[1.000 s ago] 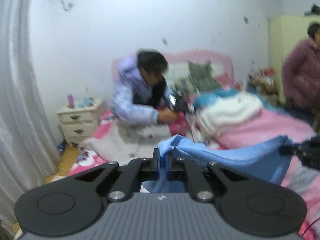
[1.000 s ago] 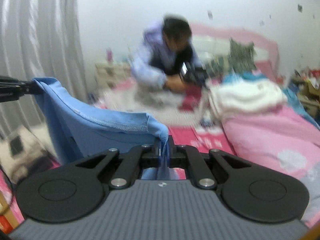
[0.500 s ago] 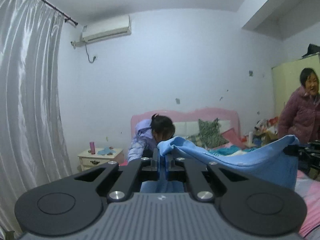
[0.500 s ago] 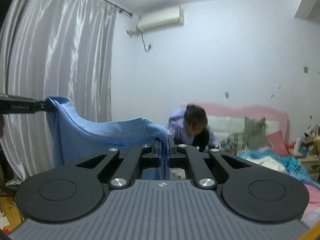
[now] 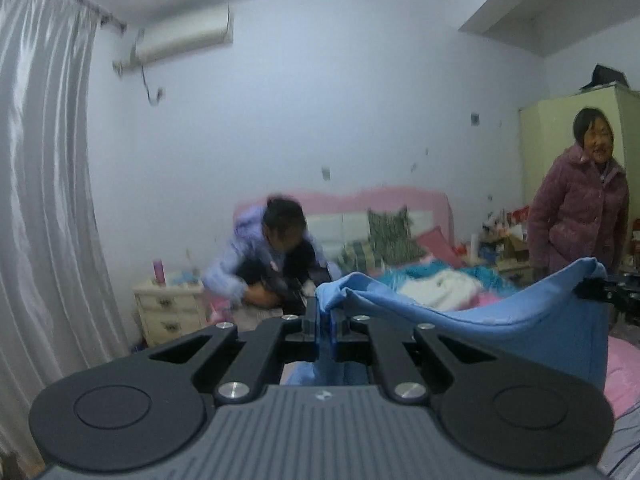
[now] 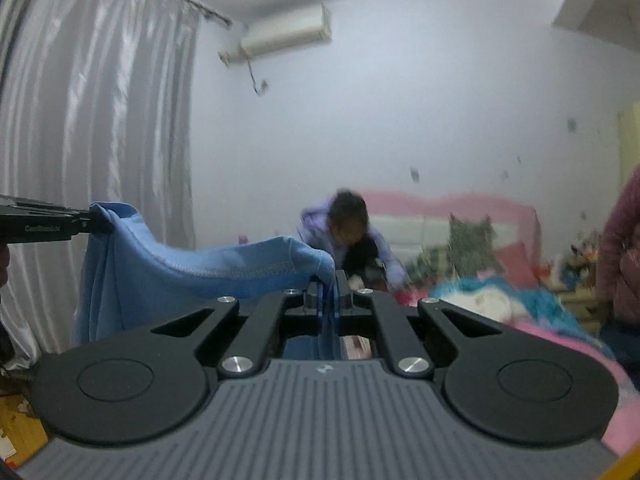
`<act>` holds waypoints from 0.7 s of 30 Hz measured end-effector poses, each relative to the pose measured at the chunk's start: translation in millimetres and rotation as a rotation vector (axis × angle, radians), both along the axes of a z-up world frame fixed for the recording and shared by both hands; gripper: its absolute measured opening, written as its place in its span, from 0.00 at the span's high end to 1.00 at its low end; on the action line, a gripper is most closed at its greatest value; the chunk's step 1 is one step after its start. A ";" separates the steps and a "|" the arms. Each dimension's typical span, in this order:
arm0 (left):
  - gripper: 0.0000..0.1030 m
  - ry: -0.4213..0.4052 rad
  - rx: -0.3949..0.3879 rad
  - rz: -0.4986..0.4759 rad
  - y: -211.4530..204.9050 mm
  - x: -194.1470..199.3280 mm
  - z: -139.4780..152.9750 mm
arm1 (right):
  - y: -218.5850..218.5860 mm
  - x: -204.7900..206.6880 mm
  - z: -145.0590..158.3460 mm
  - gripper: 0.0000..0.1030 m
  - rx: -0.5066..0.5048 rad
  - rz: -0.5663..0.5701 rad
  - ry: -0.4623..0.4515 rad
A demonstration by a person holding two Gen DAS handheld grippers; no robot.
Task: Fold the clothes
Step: 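Lift the T-shirt with both tools and shake it out in the air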
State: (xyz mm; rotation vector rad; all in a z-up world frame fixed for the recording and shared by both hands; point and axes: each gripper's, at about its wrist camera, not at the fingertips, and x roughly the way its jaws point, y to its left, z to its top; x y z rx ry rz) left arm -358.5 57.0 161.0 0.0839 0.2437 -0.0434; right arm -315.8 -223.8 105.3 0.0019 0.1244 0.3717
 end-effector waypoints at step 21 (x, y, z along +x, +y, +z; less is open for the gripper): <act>0.95 0.323 -0.009 -0.103 61.0 332.3 -235.2 | 66.7 257.0 -184.2 0.97 -0.075 -0.277 0.384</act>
